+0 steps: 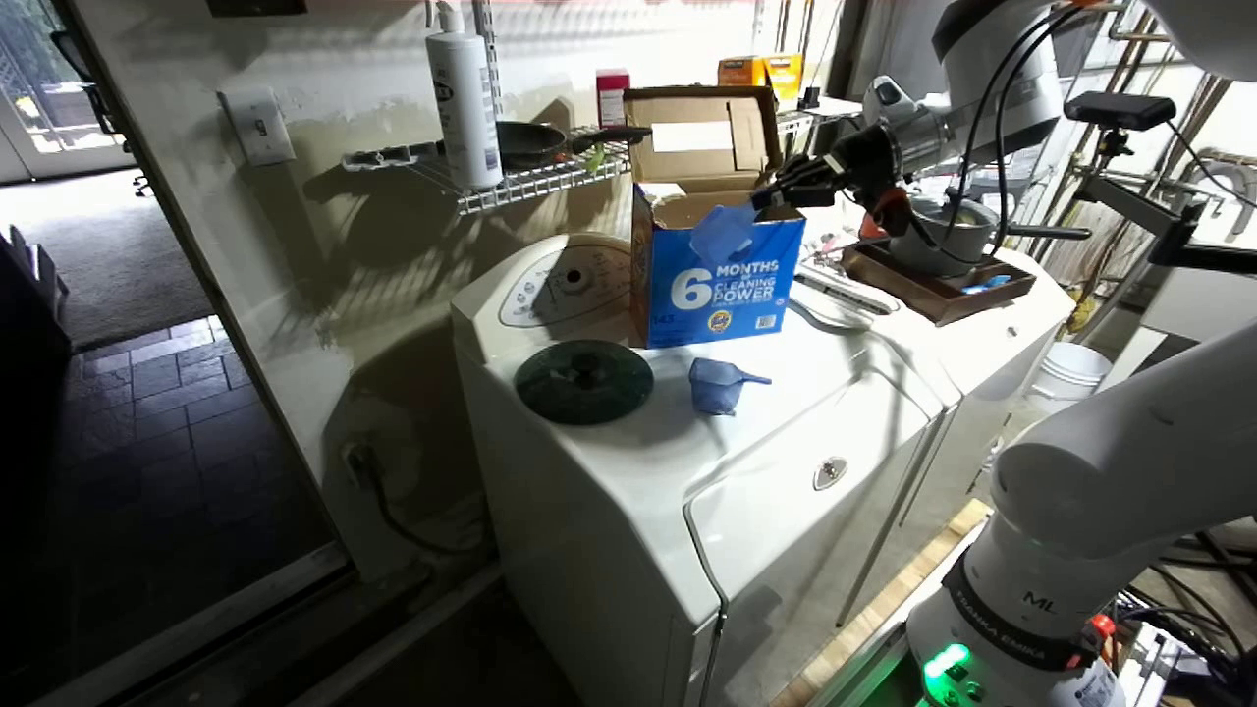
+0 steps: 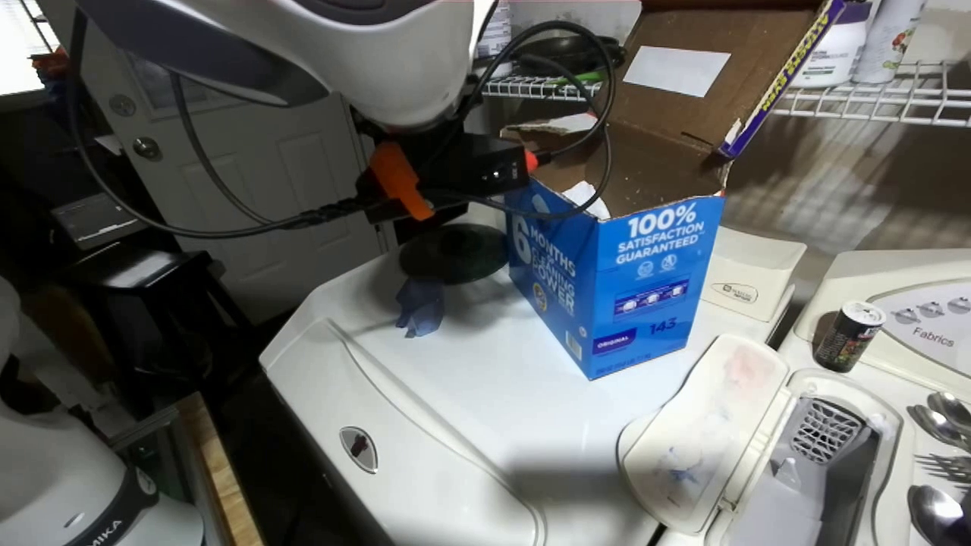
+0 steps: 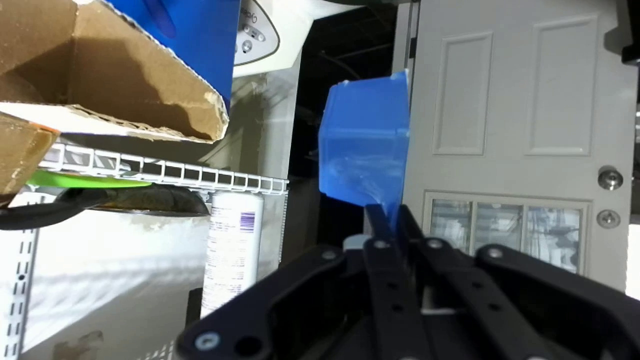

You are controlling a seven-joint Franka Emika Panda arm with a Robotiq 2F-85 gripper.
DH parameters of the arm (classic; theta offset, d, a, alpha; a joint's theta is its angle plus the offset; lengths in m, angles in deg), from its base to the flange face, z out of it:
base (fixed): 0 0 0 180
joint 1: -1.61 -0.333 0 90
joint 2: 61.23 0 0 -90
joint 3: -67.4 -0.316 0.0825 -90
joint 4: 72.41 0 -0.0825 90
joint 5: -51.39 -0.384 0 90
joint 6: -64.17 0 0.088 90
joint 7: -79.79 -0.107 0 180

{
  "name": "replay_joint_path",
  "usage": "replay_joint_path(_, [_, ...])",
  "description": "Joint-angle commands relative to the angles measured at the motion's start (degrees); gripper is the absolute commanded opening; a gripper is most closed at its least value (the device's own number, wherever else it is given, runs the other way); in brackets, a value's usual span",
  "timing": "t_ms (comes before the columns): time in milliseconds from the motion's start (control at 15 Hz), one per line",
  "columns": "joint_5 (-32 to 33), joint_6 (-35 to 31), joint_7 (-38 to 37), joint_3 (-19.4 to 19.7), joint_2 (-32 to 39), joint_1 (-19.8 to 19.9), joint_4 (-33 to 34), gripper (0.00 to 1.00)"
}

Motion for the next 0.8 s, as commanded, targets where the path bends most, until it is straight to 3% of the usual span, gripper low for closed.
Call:
replay_joint_path(0, [-2.5, 6.0, -7.1, 0.6, 5.1, 2.1, 4.6, 0.02])
replay_joint_path(467, [-5.2, 7.9, -21.6, 1.4, 10.6, 5.8, 7.8, 0.02])
replay_joint_path(733, [-5.2, 13.5, -27.1, 2.8, 13.5, 7.2, 9.2, 0.02])
